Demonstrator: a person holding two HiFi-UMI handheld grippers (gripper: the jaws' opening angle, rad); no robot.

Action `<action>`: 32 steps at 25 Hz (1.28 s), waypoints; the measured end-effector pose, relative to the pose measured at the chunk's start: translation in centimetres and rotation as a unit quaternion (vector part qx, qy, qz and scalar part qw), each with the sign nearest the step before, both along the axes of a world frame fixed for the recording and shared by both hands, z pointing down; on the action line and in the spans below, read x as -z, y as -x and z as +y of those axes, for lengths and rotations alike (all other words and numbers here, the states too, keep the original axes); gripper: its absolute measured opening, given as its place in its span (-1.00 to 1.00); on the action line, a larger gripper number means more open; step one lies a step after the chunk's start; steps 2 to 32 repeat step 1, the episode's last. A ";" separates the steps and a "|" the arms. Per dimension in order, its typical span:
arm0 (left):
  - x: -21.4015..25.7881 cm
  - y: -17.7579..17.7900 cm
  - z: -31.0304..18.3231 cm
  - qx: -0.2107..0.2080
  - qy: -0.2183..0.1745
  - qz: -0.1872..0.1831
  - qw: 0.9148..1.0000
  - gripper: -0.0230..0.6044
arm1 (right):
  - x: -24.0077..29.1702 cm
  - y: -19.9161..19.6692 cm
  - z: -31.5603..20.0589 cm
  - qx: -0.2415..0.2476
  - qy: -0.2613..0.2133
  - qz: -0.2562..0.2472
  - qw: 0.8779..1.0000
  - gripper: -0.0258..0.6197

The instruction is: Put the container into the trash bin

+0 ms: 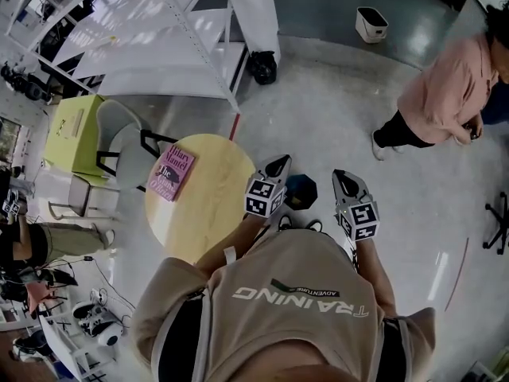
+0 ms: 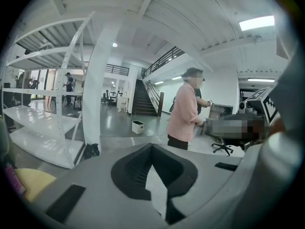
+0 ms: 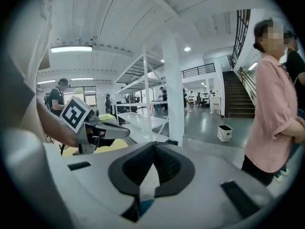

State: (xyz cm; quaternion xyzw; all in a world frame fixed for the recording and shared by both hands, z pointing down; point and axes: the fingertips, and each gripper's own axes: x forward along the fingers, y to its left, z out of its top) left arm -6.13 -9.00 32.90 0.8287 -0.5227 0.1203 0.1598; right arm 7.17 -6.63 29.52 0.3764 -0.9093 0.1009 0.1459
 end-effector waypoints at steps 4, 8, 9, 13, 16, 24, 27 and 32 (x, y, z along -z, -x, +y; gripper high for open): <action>0.0 -0.1 0.1 0.000 0.001 0.000 1.000 -0.89 | -0.1 -0.2 0.1 0.000 0.003 0.001 1.000 -0.93; 0.0 -0.1 0.1 0.000 0.001 0.000 1.000 -0.89 | -0.1 -0.2 0.1 0.000 0.003 0.001 1.000 -0.93; 0.0 -0.1 0.1 0.000 0.001 0.000 1.000 -0.89 | -0.1 -0.2 0.1 0.000 0.003 0.001 1.000 -0.93; 0.0 -0.1 0.1 0.000 0.001 0.000 1.000 -0.89 | -0.1 -0.2 0.1 0.000 0.003 0.001 1.000 -0.93; 0.0 -0.1 0.1 0.000 0.001 0.000 1.000 -0.89 | -0.1 -0.2 0.1 0.000 0.003 0.001 1.000 -0.93; 0.0 -0.1 0.1 0.000 0.001 0.000 1.000 -0.89 | -0.1 -0.2 0.1 0.000 0.003 0.001 1.000 -0.93; 0.0 -0.1 0.1 0.000 0.001 0.000 1.000 -0.89 | -0.1 -0.2 0.1 0.000 0.003 0.001 1.000 -0.93; 0.0 -0.1 0.1 0.000 0.001 0.000 1.000 -0.89 | -0.1 -0.2 0.1 0.000 0.003 0.001 1.000 -0.93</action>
